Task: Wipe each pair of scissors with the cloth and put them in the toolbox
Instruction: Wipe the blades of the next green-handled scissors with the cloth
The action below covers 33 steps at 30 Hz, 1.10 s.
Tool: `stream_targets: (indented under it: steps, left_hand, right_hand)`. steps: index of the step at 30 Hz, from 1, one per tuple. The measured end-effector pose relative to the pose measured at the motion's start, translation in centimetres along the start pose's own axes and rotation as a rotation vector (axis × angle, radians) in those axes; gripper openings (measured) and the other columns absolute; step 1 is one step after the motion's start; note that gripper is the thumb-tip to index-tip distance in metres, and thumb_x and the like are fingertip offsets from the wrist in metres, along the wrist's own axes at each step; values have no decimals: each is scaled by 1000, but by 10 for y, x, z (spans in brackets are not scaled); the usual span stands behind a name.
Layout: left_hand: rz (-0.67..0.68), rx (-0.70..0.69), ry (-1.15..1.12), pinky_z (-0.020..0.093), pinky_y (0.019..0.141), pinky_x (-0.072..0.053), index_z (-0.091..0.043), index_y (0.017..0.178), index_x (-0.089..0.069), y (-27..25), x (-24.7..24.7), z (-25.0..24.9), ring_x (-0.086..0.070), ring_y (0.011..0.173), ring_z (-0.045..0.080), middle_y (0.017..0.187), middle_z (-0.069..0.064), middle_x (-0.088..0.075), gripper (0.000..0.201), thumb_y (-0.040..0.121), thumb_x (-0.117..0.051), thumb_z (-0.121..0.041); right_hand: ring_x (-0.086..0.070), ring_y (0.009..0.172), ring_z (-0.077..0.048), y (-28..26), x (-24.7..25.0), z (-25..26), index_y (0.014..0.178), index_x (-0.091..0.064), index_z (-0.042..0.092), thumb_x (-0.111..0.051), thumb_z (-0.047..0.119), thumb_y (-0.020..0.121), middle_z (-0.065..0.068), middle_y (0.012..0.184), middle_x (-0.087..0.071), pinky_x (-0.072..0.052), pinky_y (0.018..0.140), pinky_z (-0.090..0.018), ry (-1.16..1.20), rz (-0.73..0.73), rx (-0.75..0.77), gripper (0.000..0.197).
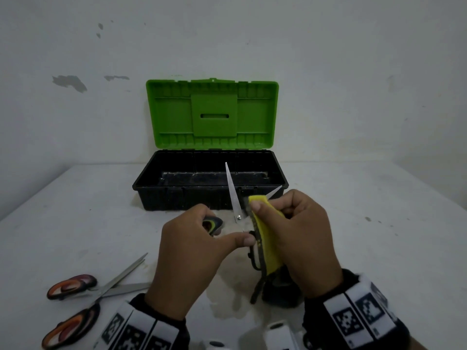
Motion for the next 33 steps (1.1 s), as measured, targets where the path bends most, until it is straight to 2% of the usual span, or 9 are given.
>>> stream_targets:
  steps: [2,6,10,15,19,24,29,33]
  left_hand:
    - [-8,0,-14,5,57,-39,-28,66,-50,1,1,0,-47,55,0,61,-11,-52,51,46,-83,-60]
    - [-7,-24,-44,7,56,-40,-26,64,-49,2,2,0,-48,58,-7,57,-11,-48,51,45,-87,-55]
    - [0,-30,-64,9,55,-40,-24,62,-50,3,1,1,-47,57,-5,55,-10,-48,51,44,-85,-57]
    - [-1,-46,-86,12,52,-40,-22,61,-50,3,2,3,-44,54,0,52,-10,-44,53,43,-86,-56]
    - [0,-35,-112,15,51,-40,-18,60,-51,4,2,6,-42,52,4,52,-9,-45,55,43,-86,-57]
    - [13,-38,-99,15,50,-40,-20,60,-49,4,3,6,-39,49,5,51,-9,-44,54,43,-86,-57]
    - [12,-22,-140,14,49,-40,-20,58,-49,4,3,7,-40,48,2,47,-11,-41,55,41,-85,-57]
    - [27,-29,-132,18,48,-40,-21,57,-47,3,4,7,-40,49,5,47,-13,-44,56,40,-84,-60]
  right_hand:
    - [-61,60,-10,5,6,-3,68,-64,17,-84,34,76,0,66,-68,-49,56,-25,30,-36,-11,27]
    - [-62,60,-11,-1,-1,0,70,-65,16,-85,31,75,-2,67,-69,-52,57,-27,50,62,-25,26]
    - [-60,58,-12,10,10,-10,66,-64,19,-85,35,75,-1,65,-69,-51,58,-34,84,-41,-46,28]
    - [-61,59,-12,1,0,-3,67,-64,17,-85,33,75,0,65,-67,-51,57,-31,65,54,-37,27]
    - [-57,56,-12,14,10,-12,62,-62,20,-85,34,75,1,60,-65,-49,57,-36,129,-51,-75,30]
    - [-57,58,-10,1,2,-3,67,-64,15,-85,32,76,1,63,-65,-50,56,-33,101,36,-53,28]
    - [-55,55,-9,15,15,-10,63,-61,17,-84,34,76,2,60,-63,-46,54,-30,139,-68,-82,31]
    - [-55,56,-7,1,7,-5,67,-63,16,-85,33,76,4,60,-63,-46,53,-23,114,27,-62,29]
Point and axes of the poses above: each hand's wrist, its own y-axis towards the middle knuckle, its own x-axis out of the back of the hand, z = x × y, the point moved 5 cm from there along y, towards the middle knuckle
